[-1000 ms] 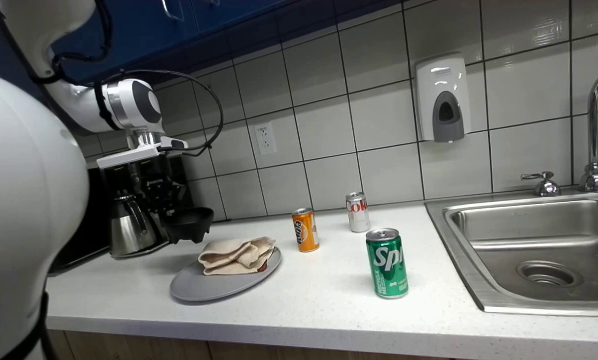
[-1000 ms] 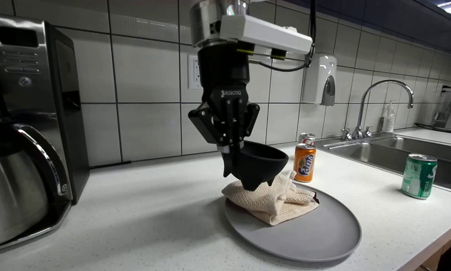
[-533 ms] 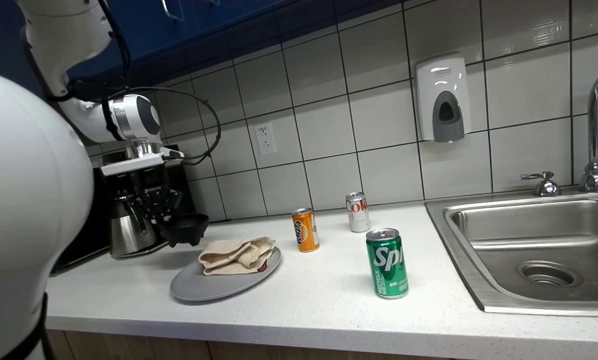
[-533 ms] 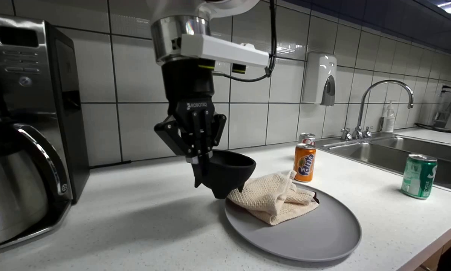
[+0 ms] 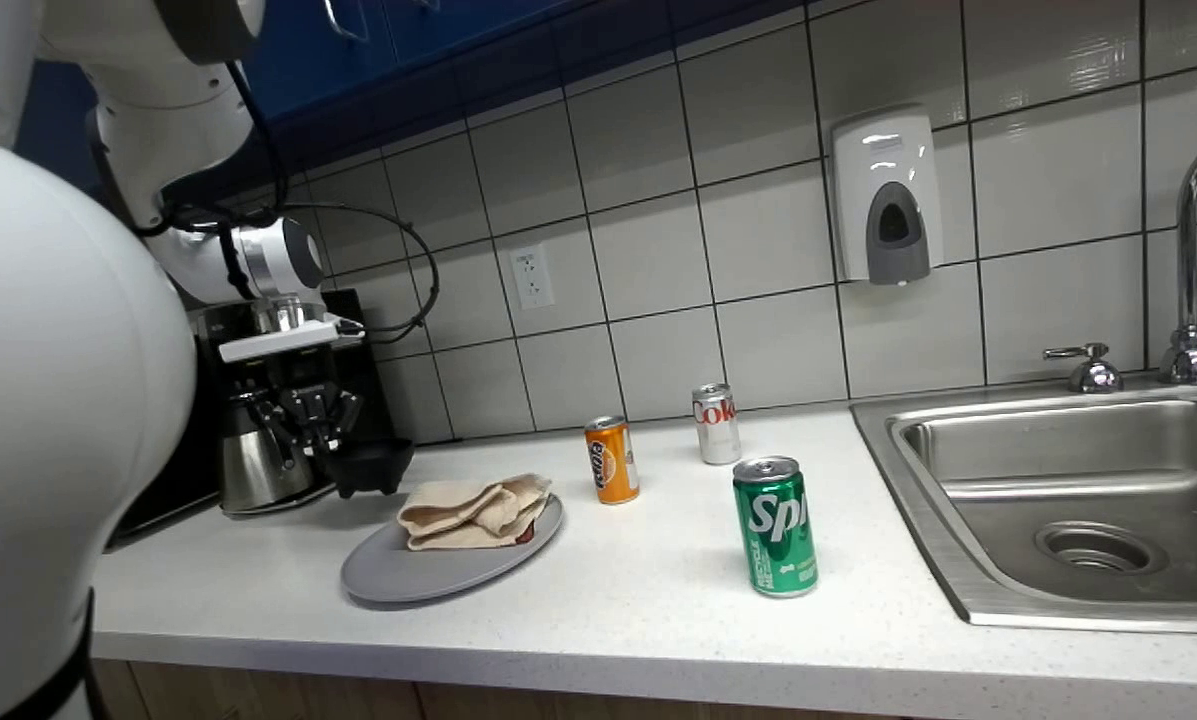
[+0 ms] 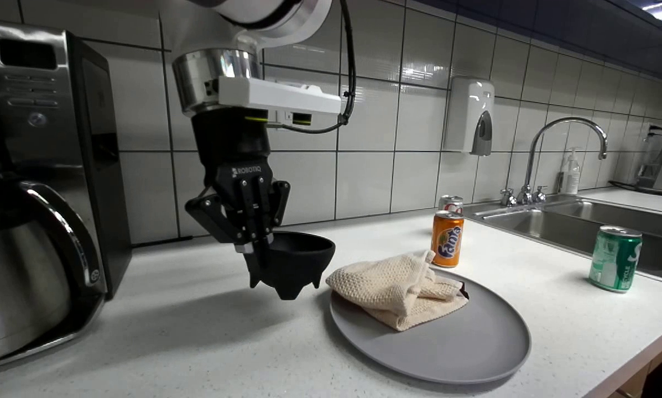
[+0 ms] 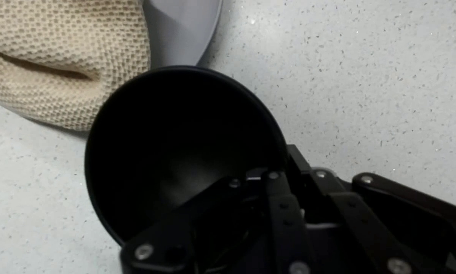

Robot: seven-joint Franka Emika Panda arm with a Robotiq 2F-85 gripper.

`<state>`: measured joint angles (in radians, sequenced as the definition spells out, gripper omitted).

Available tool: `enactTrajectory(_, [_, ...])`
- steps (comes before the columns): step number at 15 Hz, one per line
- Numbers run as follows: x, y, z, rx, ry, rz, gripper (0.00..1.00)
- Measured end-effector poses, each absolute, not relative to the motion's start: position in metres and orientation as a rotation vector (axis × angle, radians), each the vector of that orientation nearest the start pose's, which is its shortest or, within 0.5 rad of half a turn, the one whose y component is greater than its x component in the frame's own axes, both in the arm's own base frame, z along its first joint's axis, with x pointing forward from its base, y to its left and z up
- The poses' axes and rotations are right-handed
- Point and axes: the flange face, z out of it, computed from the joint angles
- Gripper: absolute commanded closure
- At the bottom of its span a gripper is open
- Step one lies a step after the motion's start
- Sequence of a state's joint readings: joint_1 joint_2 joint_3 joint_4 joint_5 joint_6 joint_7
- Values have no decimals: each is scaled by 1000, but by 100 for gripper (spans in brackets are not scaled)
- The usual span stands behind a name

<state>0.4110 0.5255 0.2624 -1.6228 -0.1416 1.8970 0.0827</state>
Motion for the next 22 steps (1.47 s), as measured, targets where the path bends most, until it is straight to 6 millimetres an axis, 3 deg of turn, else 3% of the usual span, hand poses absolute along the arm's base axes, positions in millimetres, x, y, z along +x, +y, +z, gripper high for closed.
enactTrajectory(13, [572, 401, 270, -3101, -1046, 367, 98])
enactTrajectory(22, [593, 397, 259, -3126, -1007, 339, 98])
